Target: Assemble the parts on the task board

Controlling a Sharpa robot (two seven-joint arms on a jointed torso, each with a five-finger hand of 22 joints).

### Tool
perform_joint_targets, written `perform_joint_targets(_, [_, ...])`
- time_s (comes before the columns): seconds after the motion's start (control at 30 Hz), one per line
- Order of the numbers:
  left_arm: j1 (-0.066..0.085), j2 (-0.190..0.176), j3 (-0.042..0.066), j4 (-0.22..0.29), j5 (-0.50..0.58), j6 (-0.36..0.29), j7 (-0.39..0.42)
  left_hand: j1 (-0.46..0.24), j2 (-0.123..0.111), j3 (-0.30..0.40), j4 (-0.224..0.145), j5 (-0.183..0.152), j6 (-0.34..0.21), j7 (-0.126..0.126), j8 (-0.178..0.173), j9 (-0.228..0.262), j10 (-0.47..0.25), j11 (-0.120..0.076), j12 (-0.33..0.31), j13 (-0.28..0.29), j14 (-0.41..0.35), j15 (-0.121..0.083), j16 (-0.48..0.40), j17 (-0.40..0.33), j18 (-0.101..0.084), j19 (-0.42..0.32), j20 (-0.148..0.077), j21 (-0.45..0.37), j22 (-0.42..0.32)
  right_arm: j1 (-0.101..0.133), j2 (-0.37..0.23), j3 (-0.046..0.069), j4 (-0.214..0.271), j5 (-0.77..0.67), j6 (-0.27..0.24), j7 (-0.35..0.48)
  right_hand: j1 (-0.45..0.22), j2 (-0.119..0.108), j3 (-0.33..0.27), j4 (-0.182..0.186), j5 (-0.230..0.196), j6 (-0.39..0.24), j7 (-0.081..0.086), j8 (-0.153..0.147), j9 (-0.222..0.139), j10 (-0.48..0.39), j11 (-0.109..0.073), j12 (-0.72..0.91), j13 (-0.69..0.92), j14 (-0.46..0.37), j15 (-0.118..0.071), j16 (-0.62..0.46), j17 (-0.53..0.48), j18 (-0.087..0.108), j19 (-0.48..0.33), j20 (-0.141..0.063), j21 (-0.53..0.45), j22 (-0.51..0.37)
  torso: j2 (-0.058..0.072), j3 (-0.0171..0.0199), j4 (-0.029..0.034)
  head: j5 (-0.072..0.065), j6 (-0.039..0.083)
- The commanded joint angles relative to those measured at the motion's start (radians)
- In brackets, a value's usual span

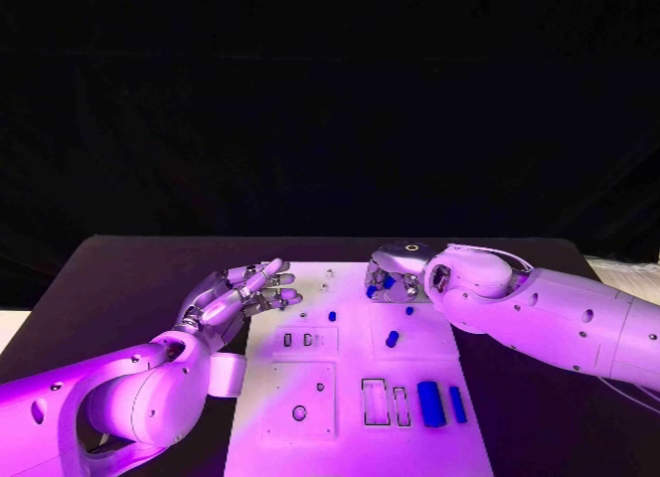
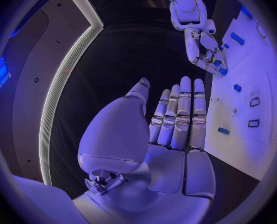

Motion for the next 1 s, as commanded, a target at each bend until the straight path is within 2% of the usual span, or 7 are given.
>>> perform_joint_targets(0.03, [0.002,0.002,0.001,0.001,0.001,0.021,0.002,0.000,0.007,-0.005,-0.004,-0.005,-0.003,0.004,-0.008,-0.001,-0.005,0.002,-0.006,-0.001,0.000,0.006,-0.007,0.001,0.012,0.007,0.002,-0.006,-0.002,-0.003,0.003,-0.003,-0.006,-0.017,0.021,-0.007,0.006,0.002,0.005,0.004,-0.004,0.009,-0.002,0.004,0.002,0.011,-0.001,0.002,0.000,0.034,-0.002,0.005,0.002,-0.017,0.007,-0.002,0.008,0.005,0.002,0.0000,0.0008,0.000,-0.001])
perform_joint_targets(0.23, [0.002,0.002,0.001,0.000,0.001,0.020,-0.001,0.001,0.009,-0.005,-0.005,-0.005,-0.004,0.005,-0.009,-0.001,-0.006,0.003,-0.007,-0.001,0.000,0.006,-0.008,0.002,0.012,0.007,0.002,-0.007,-0.002,-0.003,-0.001,-0.003,-0.001,-0.029,-0.024,-0.016,-0.004,0.003,0.012,0.024,0.025,0.023,-0.007,0.005,0.006,0.025,-0.005,0.001,0.001,0.034,-0.006,0.014,0.010,-0.020,0.011,-0.004,0.019,0.021,0.002,-0.0011,0.0022,-0.001,0.001])
perform_joint_targets(0.33, [0.002,0.002,0.001,-0.002,0.001,0.019,-0.003,0.001,0.009,-0.005,-0.005,-0.005,-0.004,0.005,-0.009,-0.001,-0.006,0.003,-0.008,-0.001,0.000,0.006,-0.008,0.002,0.012,0.007,0.002,-0.007,-0.002,-0.003,-0.003,-0.003,0.004,-0.032,-0.067,-0.019,-0.010,0.003,0.016,0.036,0.040,0.031,-0.011,0.006,0.009,0.036,-0.009,0.002,0.001,0.035,-0.009,0.019,0.015,-0.026,0.025,-0.004,0.040,0.057,0.002,-0.0010,0.0018,0.001,0.003])
perform_joint_targets(0.53, [0.002,0.002,0.001,-0.002,0.001,0.015,-0.007,0.005,0.012,-0.004,-0.008,-0.004,-0.008,0.007,-0.013,-0.001,-0.010,0.004,-0.012,-0.001,-0.002,0.008,-0.011,0.003,0.012,0.006,0.003,-0.009,-0.004,-0.002,-0.002,-0.002,0.020,-0.026,-0.149,-0.044,-0.008,0.006,0.023,0.042,0.041,0.033,-0.012,0.004,0.010,0.039,-0.010,0.000,0.001,0.033,-0.011,0.017,0.009,-0.028,0.028,-0.005,0.046,0.066,0.003,-0.0020,0.0035,0.001,0.008])
perform_joint_targets(0.63, [0.002,0.002,0.001,0.001,0.001,0.014,-0.009,0.007,0.015,-0.004,-0.013,-0.004,-0.011,0.009,-0.017,-0.001,-0.013,0.007,-0.017,-0.001,-0.010,0.011,-0.019,0.003,0.011,0.002,0.005,-0.013,-0.008,-0.001,0.009,-0.002,0.021,-0.027,-0.185,-0.062,-0.002,0.006,0.036,0.046,0.018,0.031,-0.010,0.001,0.011,0.036,-0.009,-0.001,0.000,0.032,-0.010,0.019,0.008,-0.028,0.028,-0.004,0.049,0.070,0.005,-0.0027,0.0025,0.003,0.013])
perform_joint_targets(0.8, [0.002,0.004,0.001,0.001,0.001,0.015,-0.010,0.008,0.017,-0.003,-0.014,-0.004,-0.010,0.009,-0.018,-0.001,-0.013,0.007,-0.017,0.000,-0.011,0.011,-0.021,0.003,0.011,0.001,0.006,-0.014,-0.008,0.001,0.031,-0.001,0.013,-0.031,-0.211,-0.075,-0.002,0.005,0.039,0.048,0.012,0.031,-0.010,0.000,0.012,0.036,-0.008,-0.001,-0.001,0.032,-0.010,0.019,0.007,-0.028,0.028,-0.004,0.049,0.070,0.006,-0.0031,0.0051,0.003,0.015])
perform_joint_targets(1.0, [0.002,0.008,0.001,0.000,0.001,0.015,-0.009,0.010,0.018,-0.003,-0.016,-0.004,-0.011,0.010,-0.019,-0.001,-0.015,0.007,-0.019,0.000,-0.014,0.012,-0.024,0.003,0.011,-0.001,0.007,-0.016,-0.009,0.004,0.068,-0.001,-0.011,-0.034,-0.219,-0.080,-0.002,0.005,0.040,0.049,0.011,0.031,-0.009,0.000,0.012,0.036,-0.008,-0.001,-0.001,0.032,-0.010,0.020,0.008,-0.028,0.028,-0.004,0.050,0.072,0.006,-0.0038,0.0053,0.003,0.017])
